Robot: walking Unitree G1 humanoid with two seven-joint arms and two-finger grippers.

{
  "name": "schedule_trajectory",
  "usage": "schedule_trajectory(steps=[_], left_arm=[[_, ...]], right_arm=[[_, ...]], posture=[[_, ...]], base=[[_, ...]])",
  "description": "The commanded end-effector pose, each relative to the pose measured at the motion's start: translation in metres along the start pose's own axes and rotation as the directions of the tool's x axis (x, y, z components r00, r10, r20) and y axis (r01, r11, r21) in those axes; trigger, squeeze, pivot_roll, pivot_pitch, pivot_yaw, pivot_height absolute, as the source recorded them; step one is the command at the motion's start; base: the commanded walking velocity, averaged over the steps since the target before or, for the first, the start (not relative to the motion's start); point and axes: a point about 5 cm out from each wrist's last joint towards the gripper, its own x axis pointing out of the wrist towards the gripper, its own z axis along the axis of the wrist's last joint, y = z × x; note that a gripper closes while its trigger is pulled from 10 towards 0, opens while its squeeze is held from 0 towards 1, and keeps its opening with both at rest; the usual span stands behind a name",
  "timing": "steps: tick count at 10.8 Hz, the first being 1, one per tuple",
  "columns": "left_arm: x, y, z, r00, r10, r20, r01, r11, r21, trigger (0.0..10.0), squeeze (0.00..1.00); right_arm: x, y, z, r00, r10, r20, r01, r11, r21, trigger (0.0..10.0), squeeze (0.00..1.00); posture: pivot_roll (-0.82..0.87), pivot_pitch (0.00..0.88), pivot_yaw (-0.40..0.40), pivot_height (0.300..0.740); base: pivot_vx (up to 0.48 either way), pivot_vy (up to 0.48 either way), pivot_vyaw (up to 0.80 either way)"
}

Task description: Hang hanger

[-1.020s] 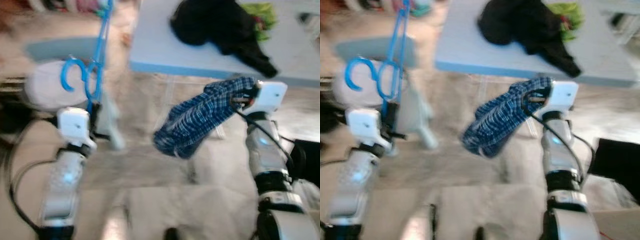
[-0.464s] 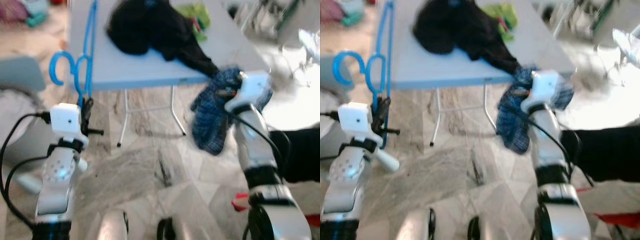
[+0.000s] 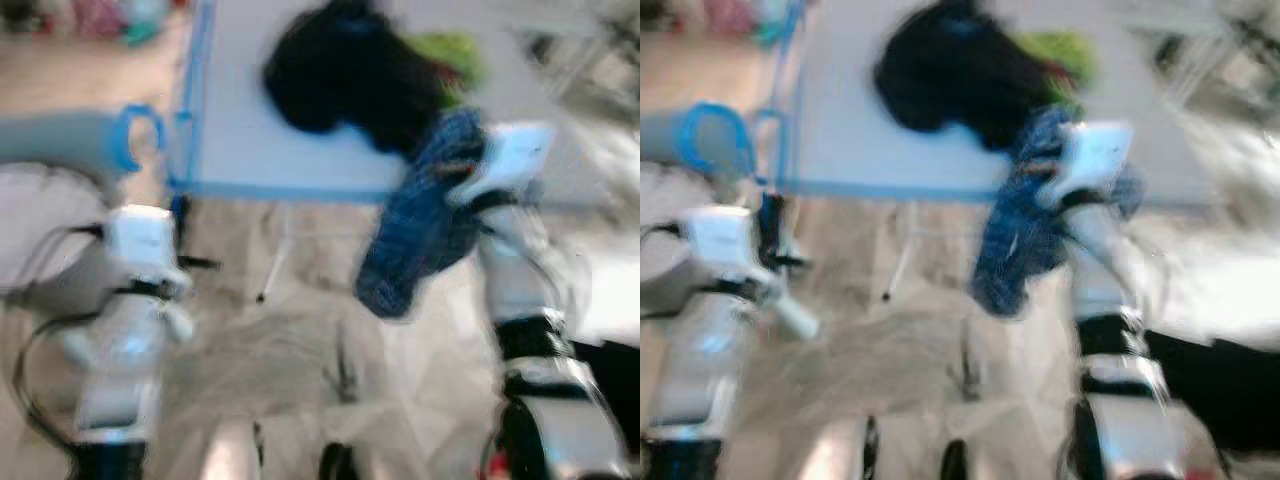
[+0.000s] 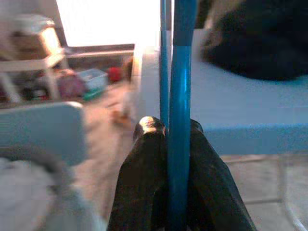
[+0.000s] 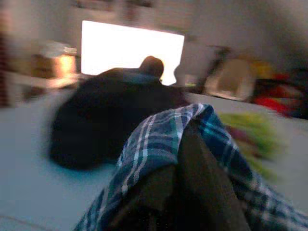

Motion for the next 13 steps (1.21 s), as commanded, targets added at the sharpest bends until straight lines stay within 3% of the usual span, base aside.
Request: schedule_trajectory(steps=[1, 6, 7, 8, 9, 10, 11, 12, 13], left_arm=[[0.001, -0.008, 0.003, 1.0, -0.027, 0.015, 0.028, 1.0, -0.01, 10.0, 0.0], [0.003, -0.009, 0.003, 0.999, -0.038, 0.016, 0.038, 0.999, -0.008, 10.0, 0.0], [0.004, -0.01, 0.003, 0.999, -0.037, 0.018, 0.037, 0.999, -0.008, 10.0, 0.0], [0.004, -0.011, 0.003, 0.999, -0.033, 0.018, 0.033, 0.999, -0.012, 10.0, 0.0], [0.002, -0.014, 0.002, 0.999, -0.027, 0.017, 0.027, 0.999, -0.018, 10.0, 0.0], [0.001, -0.016, 0.0, 1.0, -0.013, 0.009, 0.013, 1.0, -0.023, 10.0, 0.0], [-0.001, -0.021, -0.003, 1.0, -0.025, 0.003, 0.025, 0.999, -0.026, 10.0, 0.0], [-0.002, -0.024, -0.003, 0.999, -0.032, 0.0, 0.032, 0.999, -0.022, 10.0, 0.0], [-0.002, -0.024, -0.003, 1.0, -0.031, -0.001, 0.031, 0.999, -0.022, 10.0, 0.0]], right_arm=[[-0.002, -0.01, 0.008, 0.999, -0.016, 0.038, 0.017, 0.999, -0.032, 10.0, 0.0], [0.003, -0.013, 0.008, 0.998, -0.053, 0.042, 0.053, 0.999, 0.009, 10.0, 0.0], [0.014, -0.012, 0.011, 0.999, -0.019, 0.033, 0.019, 1.0, 0.007, 10.0, 0.0], [0.038, -0.01, 0.023, 0.999, 0.027, 0.026, -0.026, 1.0, -0.014, 10.0, 0.0], [0.063, -0.01, 0.043, 0.999, 0.048, 0.023, -0.047, 0.998, -0.033, 10.0, 0.0], [0.091, -0.014, 0.084, 0.998, 0.028, 0.061, -0.023, 0.997, -0.08, 10.0, 0.0], [0.117, -0.029, 0.168, 0.972, -0.089, 0.218, 0.103, 0.993, -0.055, 10.0, 0.0], [0.121, -0.038, 0.213, 0.934, -0.151, 0.323, 0.172, 0.984, -0.038, 10.0, 0.0], [0.118, -0.045, 0.244, 0.895, -0.197, 0.4, 0.221, 0.975, -0.015, 10.0, 0.0]], posture=[[0.12, 0.167, -0.09, 0.74], [0.13, 0.157, -0.095, 0.74], [0.13, 0.155, -0.102, 0.74], [0.13, 0.153, -0.111, 0.74], [0.14, 0.152, -0.121, 0.74], [0.14, 0.15, -0.127, 0.74], [0.16, 0.149, -0.138, 0.74], [0.16, 0.15, -0.143, 0.74], [0.17, 0.152, -0.148, 0.74]], base=[[0.48, 0.0, 0.49], [0.48, 0.0, 0.18], [0.48, 0.0, 0.0], [0.48, 0.0, 0.0], [0.48, 0.0, 0.0], [0.0, 0.0, 0.0], [0.0, 0.0, 0.0], [0.0, 0.0, 0.0], [0.0, 0.0, 0.0]])
